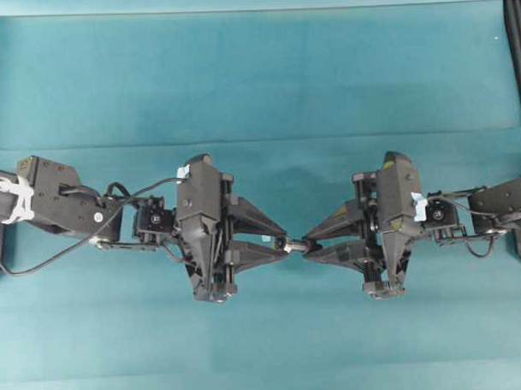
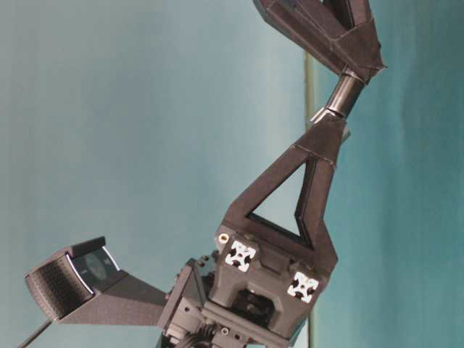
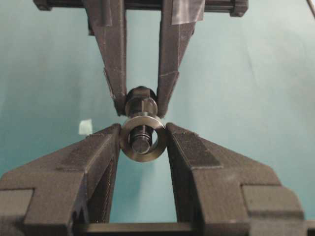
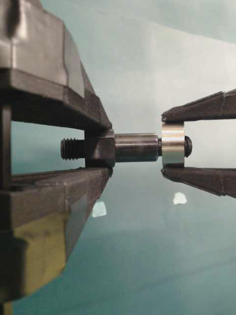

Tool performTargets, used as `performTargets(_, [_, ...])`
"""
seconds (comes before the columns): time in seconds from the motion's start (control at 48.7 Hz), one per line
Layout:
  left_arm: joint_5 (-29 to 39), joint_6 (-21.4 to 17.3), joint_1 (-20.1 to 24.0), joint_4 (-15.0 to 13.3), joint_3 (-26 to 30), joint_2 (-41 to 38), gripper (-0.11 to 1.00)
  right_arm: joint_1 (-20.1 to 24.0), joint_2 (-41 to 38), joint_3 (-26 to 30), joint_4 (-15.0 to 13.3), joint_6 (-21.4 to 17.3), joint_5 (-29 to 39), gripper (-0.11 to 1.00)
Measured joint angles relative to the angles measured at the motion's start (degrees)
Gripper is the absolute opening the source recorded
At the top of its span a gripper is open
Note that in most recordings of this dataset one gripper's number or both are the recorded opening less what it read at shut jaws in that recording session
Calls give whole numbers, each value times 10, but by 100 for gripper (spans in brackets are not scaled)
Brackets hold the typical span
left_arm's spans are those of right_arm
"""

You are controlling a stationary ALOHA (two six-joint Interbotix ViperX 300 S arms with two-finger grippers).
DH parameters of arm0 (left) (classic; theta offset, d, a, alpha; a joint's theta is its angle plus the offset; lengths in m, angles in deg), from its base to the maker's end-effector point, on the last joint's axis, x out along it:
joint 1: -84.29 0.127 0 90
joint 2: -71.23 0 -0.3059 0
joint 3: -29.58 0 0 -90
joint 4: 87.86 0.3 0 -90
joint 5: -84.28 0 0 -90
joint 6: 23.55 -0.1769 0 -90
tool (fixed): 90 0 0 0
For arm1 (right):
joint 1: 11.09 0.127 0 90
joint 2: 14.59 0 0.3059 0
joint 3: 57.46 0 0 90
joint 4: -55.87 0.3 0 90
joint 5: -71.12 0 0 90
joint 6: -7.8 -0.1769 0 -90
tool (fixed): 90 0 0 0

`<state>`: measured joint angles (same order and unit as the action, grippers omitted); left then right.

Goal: Insert the washer onto the shaft with both hands.
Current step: 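Push the washer with the left gripper onto the shaft's upper end, then slide the washer down the shaft to the collar, then open left gripper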

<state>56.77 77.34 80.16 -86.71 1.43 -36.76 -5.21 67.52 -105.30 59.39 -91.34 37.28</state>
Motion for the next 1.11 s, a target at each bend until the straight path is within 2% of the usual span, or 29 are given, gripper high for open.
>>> performTargets(1.109, [18,-1,1,0,18,-14,37,-4,-7,18,-1,0,-7,0])
